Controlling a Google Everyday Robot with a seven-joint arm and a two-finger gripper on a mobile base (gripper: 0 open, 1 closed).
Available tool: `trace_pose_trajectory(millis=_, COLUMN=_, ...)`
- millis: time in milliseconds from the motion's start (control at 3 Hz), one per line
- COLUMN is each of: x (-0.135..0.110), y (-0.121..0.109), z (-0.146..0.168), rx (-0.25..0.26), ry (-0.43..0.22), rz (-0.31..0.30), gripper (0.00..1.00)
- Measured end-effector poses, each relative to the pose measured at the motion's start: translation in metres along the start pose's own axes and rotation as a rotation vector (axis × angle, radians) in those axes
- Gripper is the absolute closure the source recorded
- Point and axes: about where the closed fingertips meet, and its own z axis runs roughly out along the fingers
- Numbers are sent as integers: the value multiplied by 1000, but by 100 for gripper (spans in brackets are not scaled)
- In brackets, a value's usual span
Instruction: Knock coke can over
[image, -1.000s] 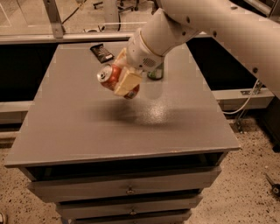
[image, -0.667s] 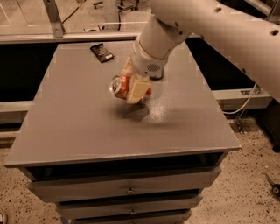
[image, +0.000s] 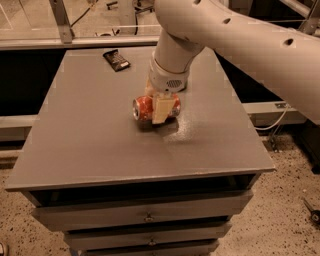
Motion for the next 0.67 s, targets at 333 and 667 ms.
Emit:
trace_pose_trajectory(millis=333, x=5, y=-1, z=-5, rx=-2, ry=-5, rz=20, gripper=14)
trace_pose_trajectory(millis=667, x=4, y=-2, z=-20, rx=-3, ry=-66, rz=49, gripper=0)
